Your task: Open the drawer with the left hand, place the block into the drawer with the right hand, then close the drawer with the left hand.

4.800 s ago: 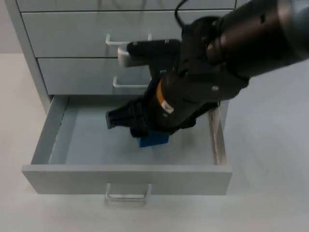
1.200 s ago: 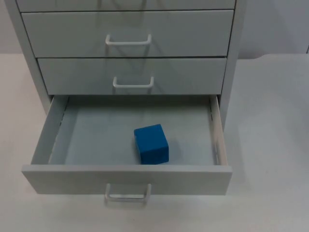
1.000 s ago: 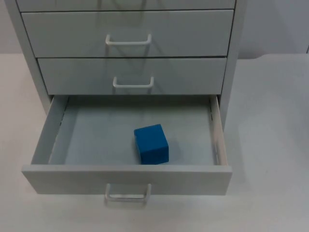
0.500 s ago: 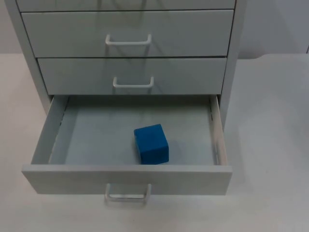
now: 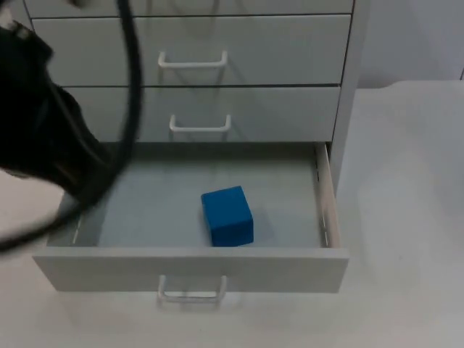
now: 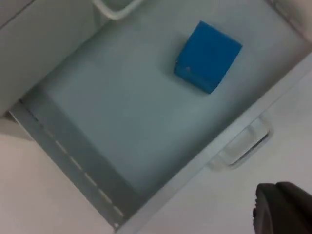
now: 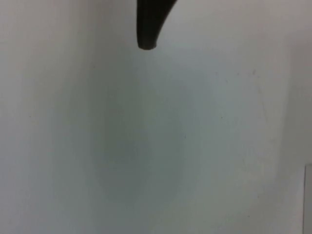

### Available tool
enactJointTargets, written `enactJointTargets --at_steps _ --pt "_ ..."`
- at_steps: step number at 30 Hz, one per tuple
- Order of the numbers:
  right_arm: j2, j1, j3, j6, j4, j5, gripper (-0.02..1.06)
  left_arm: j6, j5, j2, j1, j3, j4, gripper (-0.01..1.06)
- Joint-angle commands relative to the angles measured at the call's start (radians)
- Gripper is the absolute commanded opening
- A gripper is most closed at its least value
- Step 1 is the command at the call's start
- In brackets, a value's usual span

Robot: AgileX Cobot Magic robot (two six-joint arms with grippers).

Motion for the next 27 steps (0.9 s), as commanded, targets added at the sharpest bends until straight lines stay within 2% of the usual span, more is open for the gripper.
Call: enactJointTargets --at_steps 1,3,5,6,9,14,21,25,27 --pt "-0.011 -0.007 0.004 -0.011 -0.005 -0.012 0.75 -0.151 -0.015 0.019 -0.110 -0.002 0.201 0.00" --pt "-0.011 -0.007 0.004 -0.011 -0.005 -0.012 0.75 -0.239 -0.015 0.048 -0.219 -0.002 0.350 0.00" --pt "-0.011 -0.007 0.004 -0.011 -0.005 -0.012 0.75 -0.289 -0.015 0.075 -0.288 -0.002 0.435 0.00" --pt "-0.011 -0.007 0.004 -0.011 -0.005 -0.012 0.75 -0.289 -0.015 0.075 -0.288 -0.002 0.435 0.00" --pt "-0.011 -0.007 0.004 -0.011 -0.005 -0.009 0.75 -0.346 0.000 0.147 -0.384 -0.002 0.557 0.00" --pt "-0.011 -0.007 0.004 -0.011 -0.005 -0.009 0.75 -0.355 0.003 0.240 -0.441 -0.002 0.627 0.00" --pt "-0.011 -0.007 0.004 -0.011 -0.005 -0.009 0.75 -0.355 -0.029 0.345 -0.446 -0.002 0.657 0.00" --pt "-0.011 -0.007 0.004 -0.011 -0.005 -0.011 0.75 -0.355 -0.120 0.413 -0.446 -0.002 0.681 0.00" --pt "-0.011 -0.007 0.004 -0.011 -0.005 -0.011 0.75 -0.355 -0.123 0.421 -0.446 -0.002 0.682 0.00"
